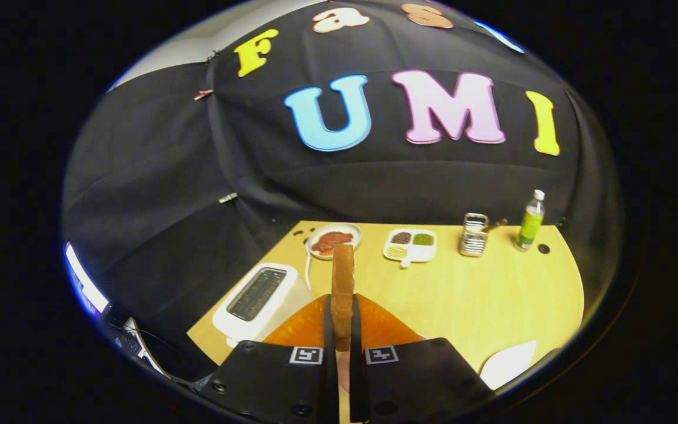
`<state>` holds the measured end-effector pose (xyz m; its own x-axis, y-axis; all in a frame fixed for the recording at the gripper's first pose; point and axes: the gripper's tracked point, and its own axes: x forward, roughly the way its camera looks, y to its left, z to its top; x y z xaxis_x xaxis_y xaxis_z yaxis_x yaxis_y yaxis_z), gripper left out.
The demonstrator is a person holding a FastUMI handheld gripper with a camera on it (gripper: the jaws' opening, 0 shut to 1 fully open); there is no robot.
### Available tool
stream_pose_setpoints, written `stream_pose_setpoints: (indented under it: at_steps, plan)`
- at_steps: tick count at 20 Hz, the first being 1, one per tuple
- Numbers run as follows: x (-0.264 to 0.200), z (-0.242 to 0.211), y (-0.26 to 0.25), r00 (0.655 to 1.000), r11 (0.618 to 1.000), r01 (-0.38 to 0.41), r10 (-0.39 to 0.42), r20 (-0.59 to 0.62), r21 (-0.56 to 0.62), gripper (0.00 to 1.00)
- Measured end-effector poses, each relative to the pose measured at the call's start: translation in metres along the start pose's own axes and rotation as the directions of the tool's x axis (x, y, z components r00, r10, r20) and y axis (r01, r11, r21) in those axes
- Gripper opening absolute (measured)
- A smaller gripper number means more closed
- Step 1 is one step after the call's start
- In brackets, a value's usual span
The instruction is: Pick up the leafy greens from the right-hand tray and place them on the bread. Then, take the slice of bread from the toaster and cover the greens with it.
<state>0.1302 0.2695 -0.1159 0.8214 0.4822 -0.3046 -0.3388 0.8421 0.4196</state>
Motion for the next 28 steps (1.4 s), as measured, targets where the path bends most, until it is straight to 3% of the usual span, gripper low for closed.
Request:
stream_pose_setpoints:
  at_steps: [4, 12, 17, 22, 25, 28]
  plan:
    - [-0.003, -0.042, -0.035, 0.997, 0.996, 0.06, -0.057, -0.053, 0.059, 0.11]
    - [0.024, -0.119, -0.019, 0.99, 0.963, 0.011, 0.028, -0.14, 0.269, 0.11]
    - [0.05, -0.153, -0.049, 0.98, 0.972, 0.075, -0.031, -0.196, 0.222, 0.11]
    - [0.053, -0.182, -0.088, 0.962, 0.987, 0.148, -0.127, -0.244, 0.07, 0.12]
    - [0.056, -0.193, -0.102, 0.95, 0.985, 0.17, -0.173, -0.259, -0.033, 0.21]
    - [0.054, -0.193, -0.114, 0.943, 0.974, 0.201, -0.22, -0.249, -0.101, 0.49]
